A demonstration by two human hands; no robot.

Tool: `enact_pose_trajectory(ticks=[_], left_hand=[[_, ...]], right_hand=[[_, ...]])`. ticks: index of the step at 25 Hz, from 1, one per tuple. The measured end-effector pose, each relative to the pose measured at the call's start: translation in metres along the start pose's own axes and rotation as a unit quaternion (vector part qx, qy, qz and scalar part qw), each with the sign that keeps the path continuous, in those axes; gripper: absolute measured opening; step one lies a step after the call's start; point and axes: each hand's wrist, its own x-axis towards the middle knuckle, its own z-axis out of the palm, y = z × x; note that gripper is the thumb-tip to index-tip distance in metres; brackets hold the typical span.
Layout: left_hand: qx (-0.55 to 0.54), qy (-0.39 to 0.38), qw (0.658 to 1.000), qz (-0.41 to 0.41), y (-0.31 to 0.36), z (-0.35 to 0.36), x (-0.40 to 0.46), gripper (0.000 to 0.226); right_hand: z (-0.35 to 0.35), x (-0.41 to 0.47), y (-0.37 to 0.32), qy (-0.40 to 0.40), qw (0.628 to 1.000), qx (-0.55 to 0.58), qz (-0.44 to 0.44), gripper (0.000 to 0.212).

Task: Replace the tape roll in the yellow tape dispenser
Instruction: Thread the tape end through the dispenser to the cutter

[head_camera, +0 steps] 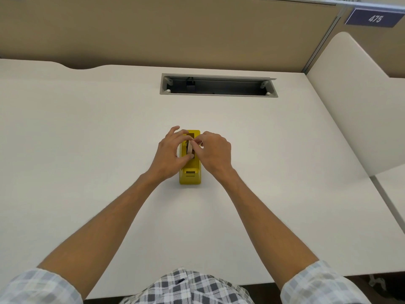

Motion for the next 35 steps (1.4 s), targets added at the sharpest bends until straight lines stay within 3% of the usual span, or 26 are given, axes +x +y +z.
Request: enact_pose_trajectory(ticks=[5,8,17,22,30,35], left_hand=[[-0.016,-0.011,0.999,-0.036,0.001,-0.0015,0.0023,0.055],[0.032,-0.049,0.998,-0.037,-0.0027,-0.0022,0.0054,0.048],[-0.041,0.024,0.998,-0.029,-0.005,0.0041,-0.0043,0.041],[-0.03,-0.018,0.999,-0.026,-0.0032,0.0046,-0.0021,0.039],[-0.044,0.003,0.998,-0.043,-0.0029,-0.0014,-0.0018,0.036],[-0.047,0.002,0.999,-0.005,-0.0053,-0.0007,-0.0004,0.038]], right_hand=[[-0.001,-0.0012,-0.0003,-0.001,1.0,0.006,-0.001,0.024],[-0.0001,-0.002,-0.0001,0.003,1.0,0.004,-0.003,0.024],[-0.0009,-0.0012,-0.0008,0.001,1.0,0.009,-0.006,0.025],[-0.0011,-0.0023,-0.0009,-0.004,1.0,0.011,-0.005,0.025],[-0.0013,-0.0006,-0.0001,0.002,1.0,0.005,-0.011,0.028],[-0.0027,-0.0014,0.0001,-0.001,0.999,0.034,-0.036,0.021]])
